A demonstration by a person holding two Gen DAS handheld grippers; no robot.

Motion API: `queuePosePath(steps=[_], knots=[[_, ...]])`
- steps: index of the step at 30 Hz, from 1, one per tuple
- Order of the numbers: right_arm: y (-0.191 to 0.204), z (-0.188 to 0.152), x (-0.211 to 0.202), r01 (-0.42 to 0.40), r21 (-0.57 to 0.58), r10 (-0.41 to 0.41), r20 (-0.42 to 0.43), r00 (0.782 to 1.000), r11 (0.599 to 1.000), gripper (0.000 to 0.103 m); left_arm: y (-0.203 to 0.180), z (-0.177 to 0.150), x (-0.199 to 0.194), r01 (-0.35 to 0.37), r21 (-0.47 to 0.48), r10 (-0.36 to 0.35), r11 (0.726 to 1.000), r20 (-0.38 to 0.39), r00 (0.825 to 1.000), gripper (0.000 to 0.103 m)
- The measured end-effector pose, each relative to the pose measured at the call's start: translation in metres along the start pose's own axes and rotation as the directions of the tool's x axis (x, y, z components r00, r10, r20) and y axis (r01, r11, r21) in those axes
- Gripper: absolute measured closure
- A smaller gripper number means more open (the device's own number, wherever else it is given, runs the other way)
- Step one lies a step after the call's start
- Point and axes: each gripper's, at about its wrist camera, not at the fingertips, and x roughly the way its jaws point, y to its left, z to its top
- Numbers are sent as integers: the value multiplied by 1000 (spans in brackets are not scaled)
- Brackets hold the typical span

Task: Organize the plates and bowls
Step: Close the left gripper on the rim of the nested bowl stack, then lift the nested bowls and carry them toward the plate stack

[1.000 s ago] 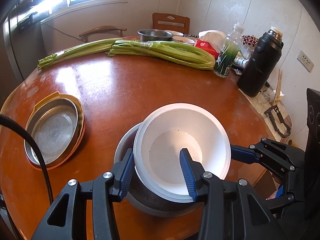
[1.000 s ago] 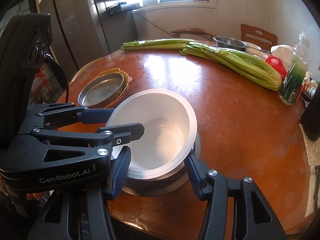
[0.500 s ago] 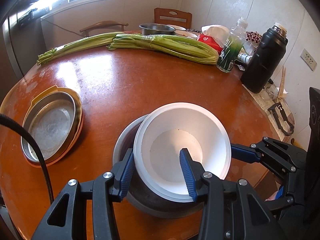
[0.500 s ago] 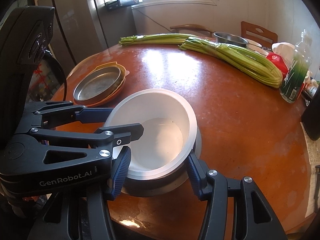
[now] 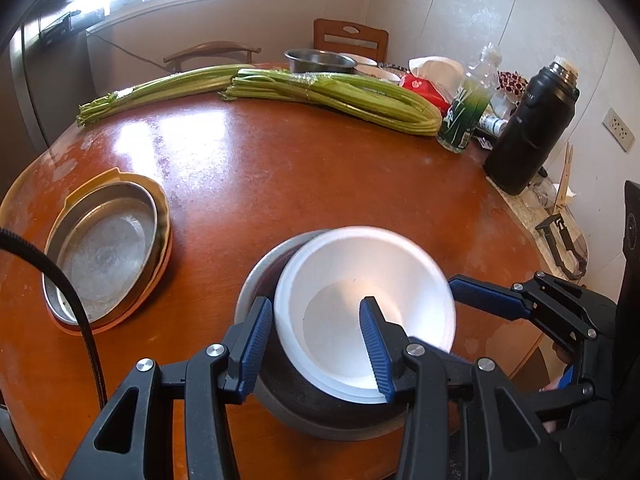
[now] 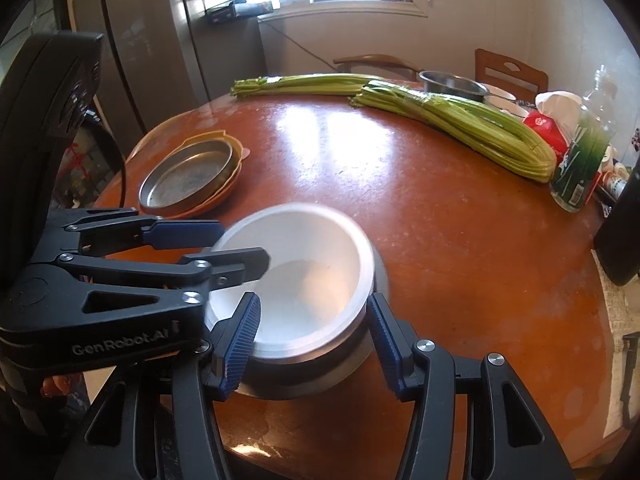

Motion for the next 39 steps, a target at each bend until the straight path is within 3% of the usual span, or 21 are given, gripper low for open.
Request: queuePosePath(steps=[21,39], knots=[[-8,16,-9,5,4,-5,47,999,1000,46,7,9,-17,-27,-13,28,1000,47,998,57],[-20,25,-3,19,21,-19,38,999,1000,45,20,15,-10,-55,-40,56,998,24,998,50]])
